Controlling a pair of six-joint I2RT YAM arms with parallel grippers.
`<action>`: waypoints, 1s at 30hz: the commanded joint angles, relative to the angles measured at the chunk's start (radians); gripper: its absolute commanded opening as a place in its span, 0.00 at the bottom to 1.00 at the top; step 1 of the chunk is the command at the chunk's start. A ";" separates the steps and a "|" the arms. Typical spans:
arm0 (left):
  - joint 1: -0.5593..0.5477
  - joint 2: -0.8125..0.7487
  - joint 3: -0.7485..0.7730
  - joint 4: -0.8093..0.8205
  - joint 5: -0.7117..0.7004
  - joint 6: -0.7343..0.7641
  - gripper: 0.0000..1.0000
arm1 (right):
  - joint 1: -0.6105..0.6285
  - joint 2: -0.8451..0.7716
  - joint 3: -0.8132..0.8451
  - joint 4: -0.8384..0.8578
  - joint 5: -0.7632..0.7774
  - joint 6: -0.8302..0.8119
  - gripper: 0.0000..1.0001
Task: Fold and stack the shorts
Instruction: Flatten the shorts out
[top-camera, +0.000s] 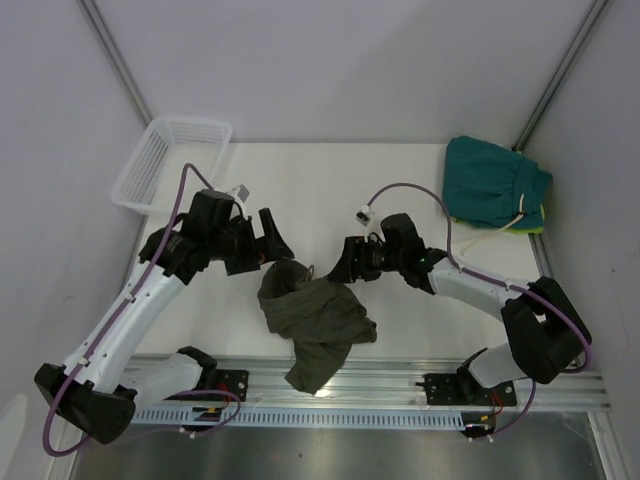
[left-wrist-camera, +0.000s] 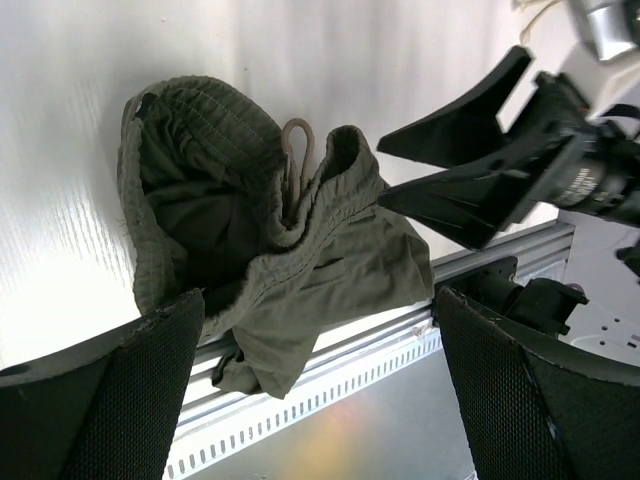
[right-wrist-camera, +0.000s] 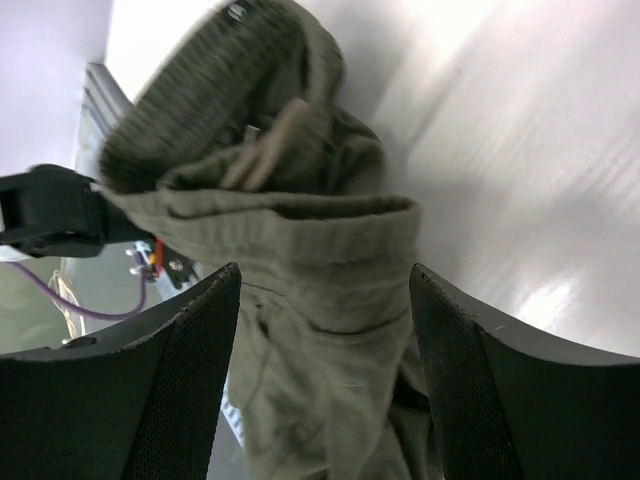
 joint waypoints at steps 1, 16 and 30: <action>0.016 -0.003 0.056 0.011 0.031 0.025 0.99 | 0.004 0.031 -0.030 0.077 -0.014 -0.025 0.71; 0.037 -0.007 0.063 -0.008 0.047 0.034 0.99 | 0.038 0.005 -0.058 0.172 -0.060 0.041 0.00; 0.037 0.074 0.056 0.368 0.424 0.230 0.99 | 0.064 -0.291 0.167 -0.186 -0.046 -0.146 0.00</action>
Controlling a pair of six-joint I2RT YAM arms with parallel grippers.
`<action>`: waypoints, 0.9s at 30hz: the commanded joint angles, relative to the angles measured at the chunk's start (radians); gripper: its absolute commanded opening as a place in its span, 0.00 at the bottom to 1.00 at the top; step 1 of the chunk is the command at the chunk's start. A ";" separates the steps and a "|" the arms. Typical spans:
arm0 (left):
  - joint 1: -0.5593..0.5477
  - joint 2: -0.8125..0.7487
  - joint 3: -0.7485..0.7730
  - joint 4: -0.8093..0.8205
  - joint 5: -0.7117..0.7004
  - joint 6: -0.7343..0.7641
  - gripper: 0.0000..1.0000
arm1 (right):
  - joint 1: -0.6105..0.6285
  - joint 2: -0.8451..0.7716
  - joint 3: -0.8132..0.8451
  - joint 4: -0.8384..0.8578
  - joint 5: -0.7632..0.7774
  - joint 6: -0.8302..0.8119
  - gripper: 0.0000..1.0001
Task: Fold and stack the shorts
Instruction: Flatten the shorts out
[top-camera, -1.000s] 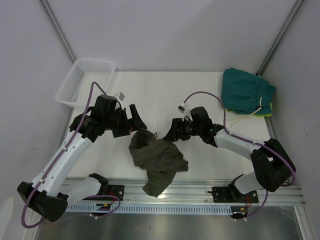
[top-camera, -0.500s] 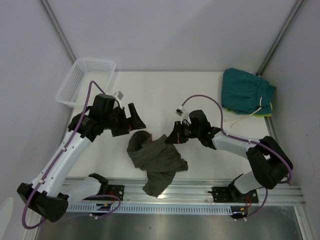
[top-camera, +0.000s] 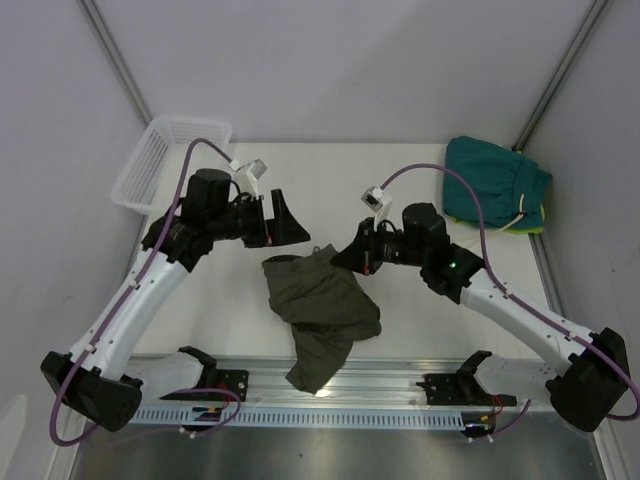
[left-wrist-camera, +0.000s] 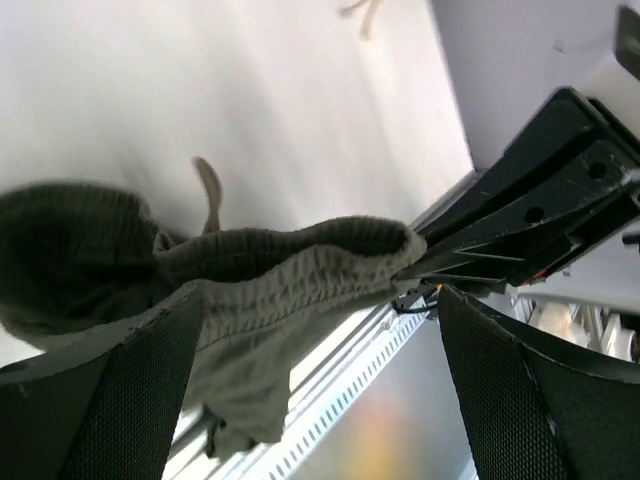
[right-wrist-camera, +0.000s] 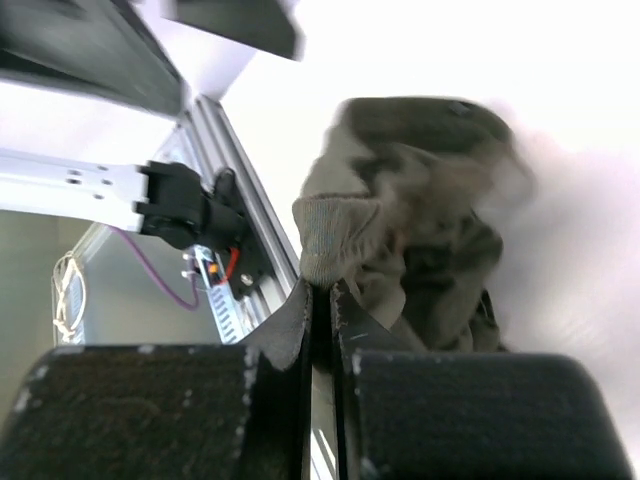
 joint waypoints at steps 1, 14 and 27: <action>0.006 0.002 -0.041 0.291 0.213 0.104 0.99 | -0.013 -0.011 0.083 -0.074 -0.076 -0.049 0.00; 0.029 0.226 -0.081 0.946 0.834 -0.003 0.98 | -0.047 0.067 0.286 -0.189 -0.264 -0.106 0.00; 0.028 0.280 -0.073 0.992 0.947 0.090 0.96 | -0.086 0.116 0.351 -0.178 -0.327 -0.071 0.00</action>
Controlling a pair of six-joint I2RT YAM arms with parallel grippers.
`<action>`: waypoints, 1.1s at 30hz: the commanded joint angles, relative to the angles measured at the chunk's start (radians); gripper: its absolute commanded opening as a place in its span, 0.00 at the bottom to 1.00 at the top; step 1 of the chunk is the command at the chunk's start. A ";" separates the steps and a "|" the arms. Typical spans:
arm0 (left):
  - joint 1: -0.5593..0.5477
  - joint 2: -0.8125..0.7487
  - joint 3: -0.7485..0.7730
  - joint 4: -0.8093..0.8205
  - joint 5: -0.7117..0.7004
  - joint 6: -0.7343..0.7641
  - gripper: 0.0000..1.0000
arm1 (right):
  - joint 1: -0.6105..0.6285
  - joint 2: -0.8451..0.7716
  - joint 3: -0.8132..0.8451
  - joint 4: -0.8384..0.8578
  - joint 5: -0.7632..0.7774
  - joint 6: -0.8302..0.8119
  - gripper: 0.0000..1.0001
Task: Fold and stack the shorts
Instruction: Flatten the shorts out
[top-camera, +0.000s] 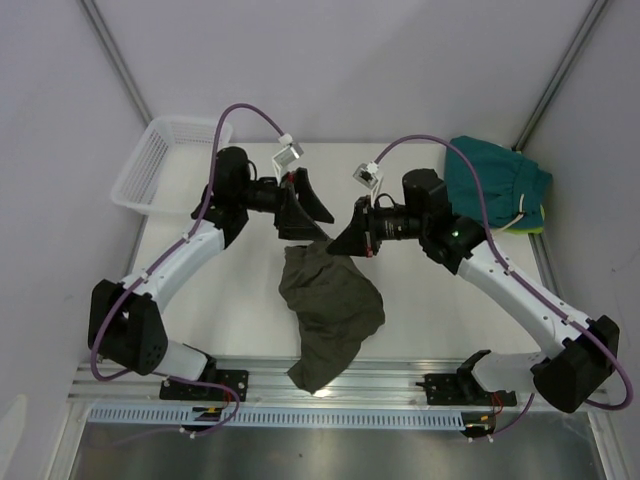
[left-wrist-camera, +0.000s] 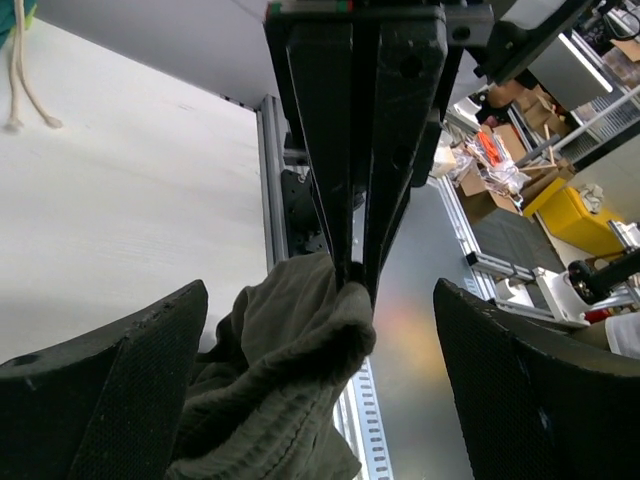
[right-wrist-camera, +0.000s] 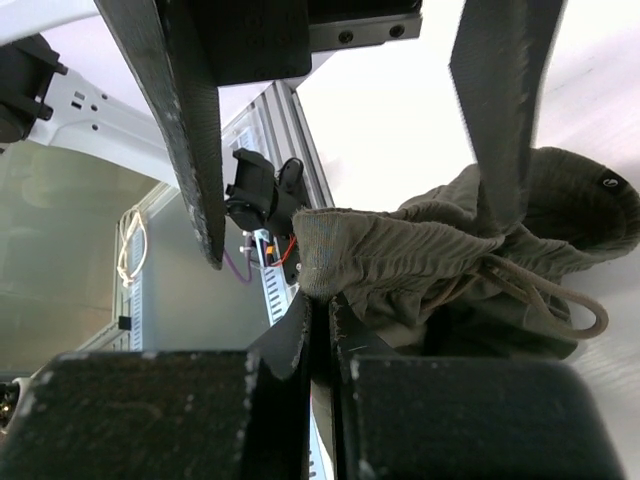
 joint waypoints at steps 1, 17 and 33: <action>0.000 -0.038 0.024 -0.064 0.056 0.136 0.94 | -0.019 0.002 0.051 0.050 -0.043 0.023 0.00; -0.081 -0.036 0.122 -0.462 -0.115 0.395 0.18 | -0.039 0.052 0.054 0.087 -0.069 0.039 0.00; -0.066 -0.107 0.432 -0.896 -0.316 0.554 0.00 | -0.239 -0.136 -0.222 0.132 -0.204 0.006 0.83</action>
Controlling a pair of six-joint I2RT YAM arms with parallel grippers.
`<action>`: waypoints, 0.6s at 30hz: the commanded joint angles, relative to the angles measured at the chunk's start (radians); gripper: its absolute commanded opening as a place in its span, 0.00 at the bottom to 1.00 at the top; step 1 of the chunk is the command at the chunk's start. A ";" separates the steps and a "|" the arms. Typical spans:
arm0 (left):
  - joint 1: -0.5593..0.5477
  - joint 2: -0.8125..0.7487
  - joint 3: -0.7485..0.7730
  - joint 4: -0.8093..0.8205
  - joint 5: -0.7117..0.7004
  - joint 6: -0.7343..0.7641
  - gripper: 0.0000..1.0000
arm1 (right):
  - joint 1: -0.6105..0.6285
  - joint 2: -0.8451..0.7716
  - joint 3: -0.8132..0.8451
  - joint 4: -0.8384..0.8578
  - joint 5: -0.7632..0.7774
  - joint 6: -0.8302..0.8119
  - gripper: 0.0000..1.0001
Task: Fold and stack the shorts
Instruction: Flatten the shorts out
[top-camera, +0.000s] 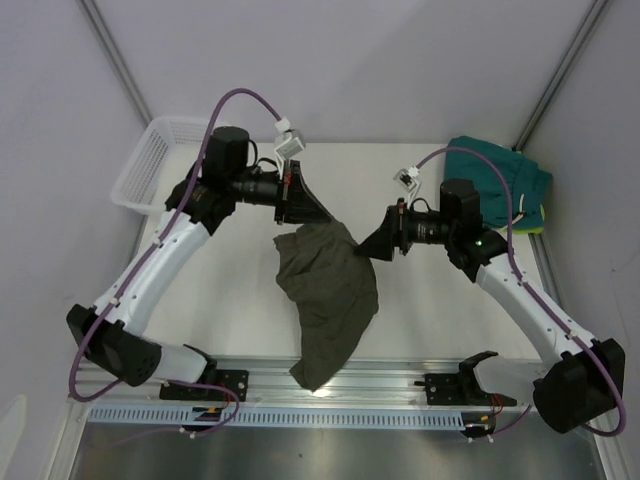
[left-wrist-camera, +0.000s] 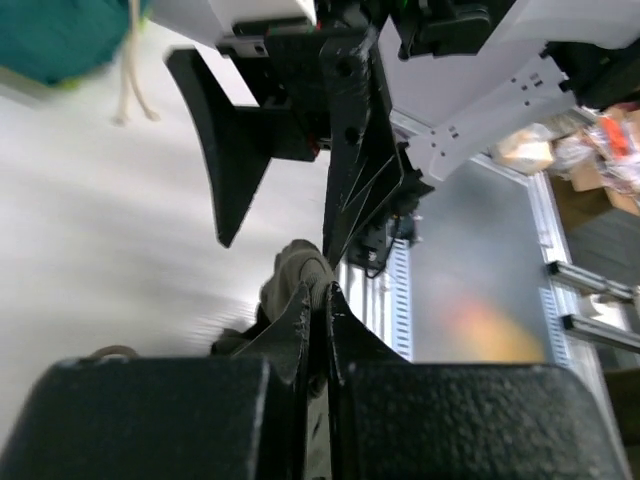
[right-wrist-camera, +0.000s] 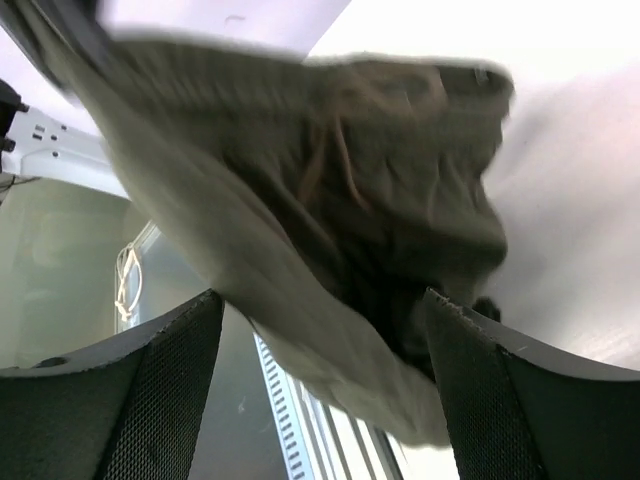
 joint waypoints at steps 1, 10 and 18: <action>0.006 -0.079 0.116 -0.173 -0.096 0.127 0.00 | -0.020 -0.056 -0.035 -0.005 -0.089 -0.072 0.82; 0.010 -0.182 0.047 -0.126 -0.213 0.092 0.00 | 0.055 -0.085 -0.260 0.086 -0.011 -0.155 0.81; 0.012 -0.243 0.049 -0.149 -0.404 0.103 0.00 | 0.094 -0.042 -0.288 0.106 0.044 -0.122 0.51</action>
